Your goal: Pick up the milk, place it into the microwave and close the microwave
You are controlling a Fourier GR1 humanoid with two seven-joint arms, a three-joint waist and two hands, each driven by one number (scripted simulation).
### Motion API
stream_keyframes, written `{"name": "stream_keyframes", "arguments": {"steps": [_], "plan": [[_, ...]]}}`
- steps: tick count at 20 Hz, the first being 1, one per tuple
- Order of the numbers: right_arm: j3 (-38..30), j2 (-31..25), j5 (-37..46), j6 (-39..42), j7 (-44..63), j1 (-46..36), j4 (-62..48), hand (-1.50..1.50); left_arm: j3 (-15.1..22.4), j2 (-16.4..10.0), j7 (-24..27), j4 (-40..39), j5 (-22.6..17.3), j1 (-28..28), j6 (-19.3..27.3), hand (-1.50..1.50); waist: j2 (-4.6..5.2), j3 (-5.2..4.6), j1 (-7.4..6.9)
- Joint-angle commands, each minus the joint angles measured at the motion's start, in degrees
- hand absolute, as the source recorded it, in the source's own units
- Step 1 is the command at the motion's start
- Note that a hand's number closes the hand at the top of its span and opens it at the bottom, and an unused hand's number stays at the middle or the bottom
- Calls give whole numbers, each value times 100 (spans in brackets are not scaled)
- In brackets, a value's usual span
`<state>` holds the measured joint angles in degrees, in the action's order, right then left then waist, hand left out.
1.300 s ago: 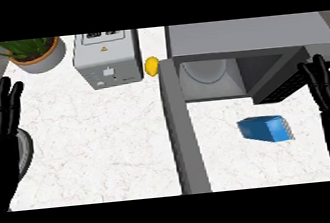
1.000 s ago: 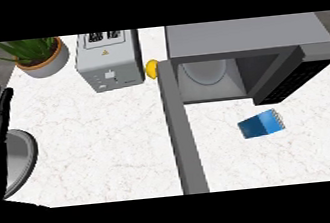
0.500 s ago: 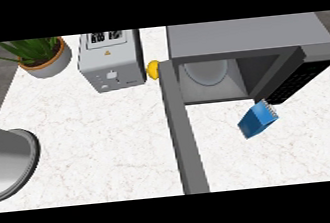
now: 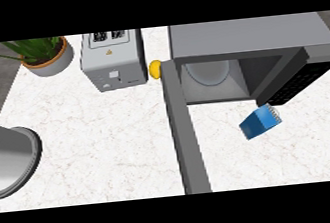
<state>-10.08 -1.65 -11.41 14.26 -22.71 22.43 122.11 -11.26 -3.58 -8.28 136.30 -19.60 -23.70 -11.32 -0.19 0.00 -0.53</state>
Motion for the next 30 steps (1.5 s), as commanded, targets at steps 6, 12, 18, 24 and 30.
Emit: {"name": "stream_keyframes", "arguments": {"steps": [6,12,18,24,30], "plan": [[-178,160,552,-313,-647,-433,-1763,-150,-381,159,204,890,-852,-881,-589,-150,-4,4,-132],[-674,-93,659,-420,-1097,-861,-2982,-150,-487,217,325,881,-1100,-1168,-901,-150,-2,6,-117],[-601,144,1294,-1024,-1825,-1756,-4705,-150,-432,284,238,810,-998,-1156,-895,-150,24,16,-167],[-773,-269,1458,-829,-2624,-2119,-6052,-150,-644,294,520,679,-1305,-1494,-1288,-150,17,14,-172],[-1098,-576,1623,-1118,-3415,-2772,-7546,-150,-658,354,875,697,-1284,-1841,-1495,-150,24,21,-218]]}}
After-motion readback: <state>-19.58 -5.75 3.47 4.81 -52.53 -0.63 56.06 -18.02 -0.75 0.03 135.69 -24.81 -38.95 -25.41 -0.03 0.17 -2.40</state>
